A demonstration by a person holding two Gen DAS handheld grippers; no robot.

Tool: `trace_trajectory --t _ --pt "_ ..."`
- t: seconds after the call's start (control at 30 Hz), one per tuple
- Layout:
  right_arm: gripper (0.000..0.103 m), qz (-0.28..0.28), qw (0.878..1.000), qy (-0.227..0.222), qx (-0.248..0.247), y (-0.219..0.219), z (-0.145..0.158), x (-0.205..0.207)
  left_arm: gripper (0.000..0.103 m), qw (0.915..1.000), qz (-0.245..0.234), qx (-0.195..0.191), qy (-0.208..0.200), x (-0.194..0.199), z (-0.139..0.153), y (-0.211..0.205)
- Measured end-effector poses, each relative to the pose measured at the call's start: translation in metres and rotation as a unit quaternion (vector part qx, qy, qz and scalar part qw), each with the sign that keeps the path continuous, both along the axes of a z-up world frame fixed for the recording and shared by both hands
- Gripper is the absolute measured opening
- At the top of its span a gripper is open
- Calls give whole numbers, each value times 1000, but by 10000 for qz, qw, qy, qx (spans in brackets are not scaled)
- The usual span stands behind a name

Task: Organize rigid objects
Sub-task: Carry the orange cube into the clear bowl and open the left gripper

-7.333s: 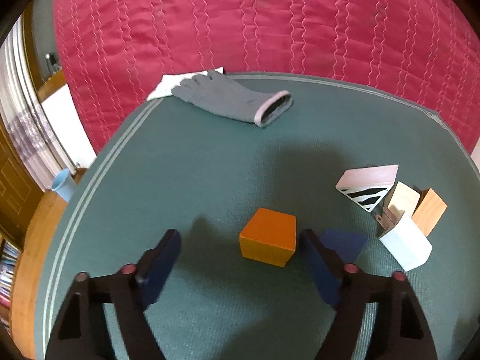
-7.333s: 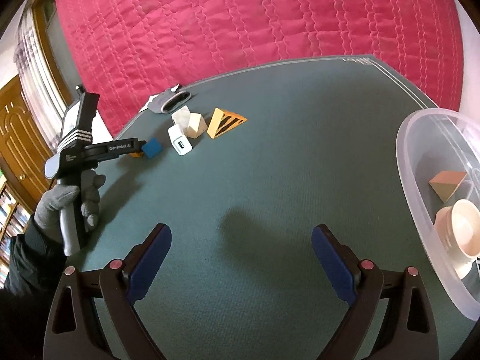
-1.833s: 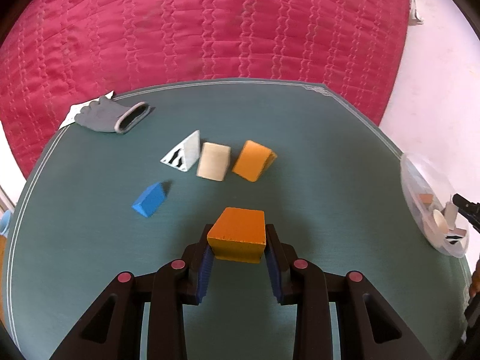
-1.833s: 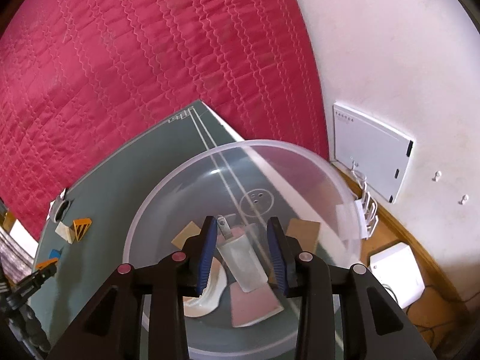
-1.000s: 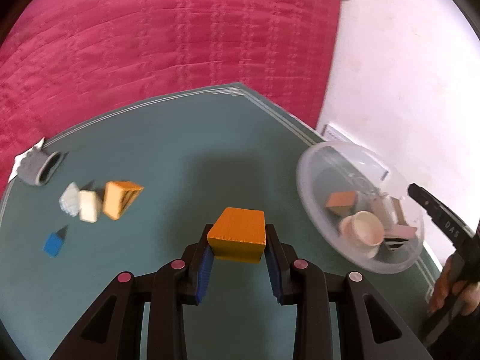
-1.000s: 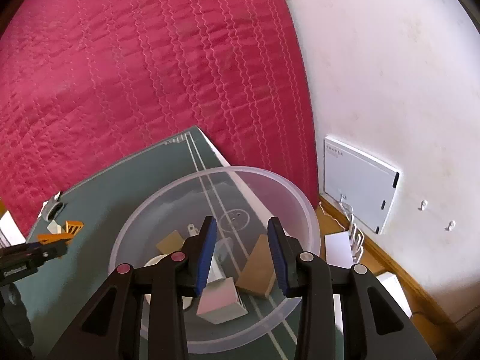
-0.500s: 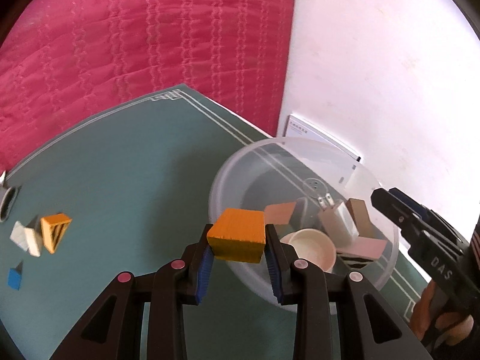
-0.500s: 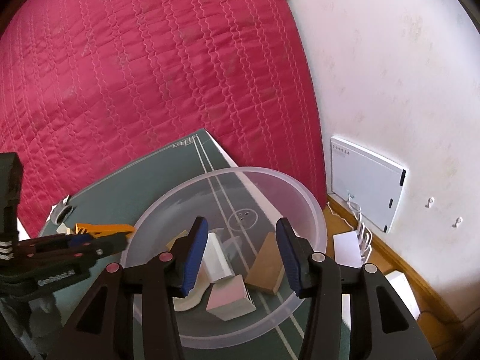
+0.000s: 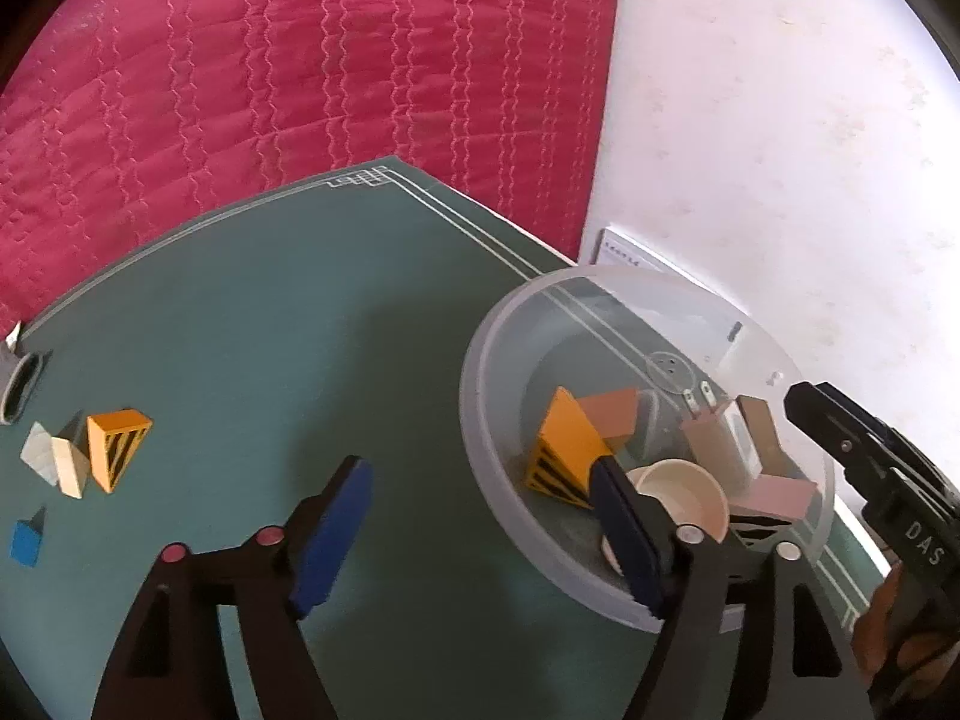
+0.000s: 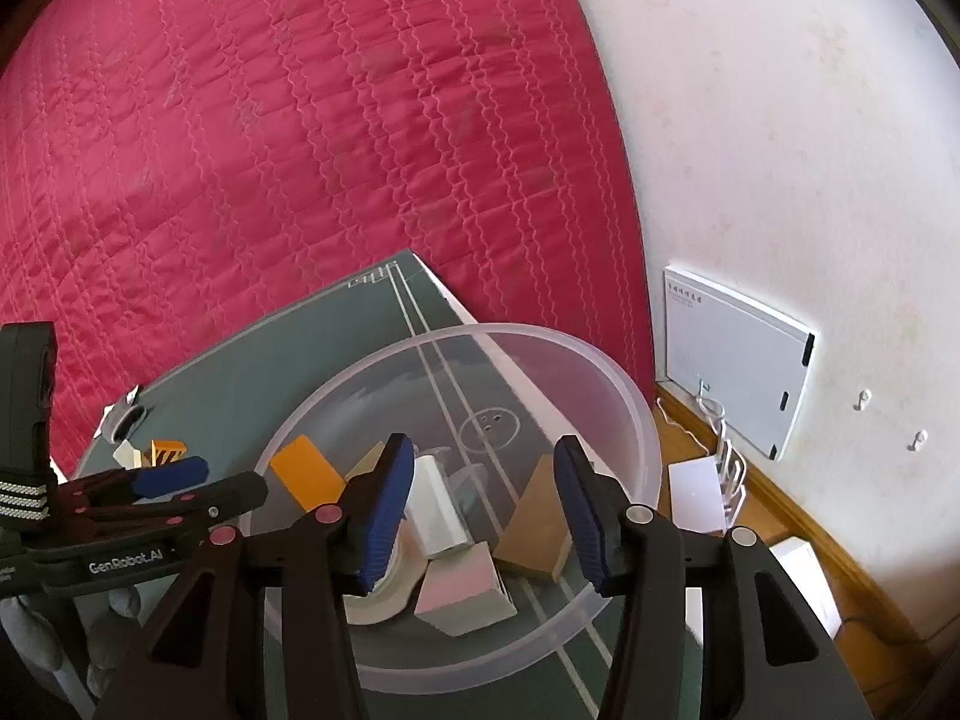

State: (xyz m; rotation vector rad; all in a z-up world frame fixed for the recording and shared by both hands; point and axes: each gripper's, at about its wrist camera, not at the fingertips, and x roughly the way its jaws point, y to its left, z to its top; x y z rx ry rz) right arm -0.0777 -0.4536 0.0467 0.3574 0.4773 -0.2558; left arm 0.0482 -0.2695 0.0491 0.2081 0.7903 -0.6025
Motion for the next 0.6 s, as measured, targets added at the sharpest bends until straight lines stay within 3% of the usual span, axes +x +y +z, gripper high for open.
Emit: trace_trajectory --t 0.23,0.6 --pt "56 27 10000 15 -18 3 -2 0 94 9996 183 79 -205 -1 1 9" --pt "62 95 9999 32 -99 10 -3 0 101 9982 484 160 -309 2 3 23"
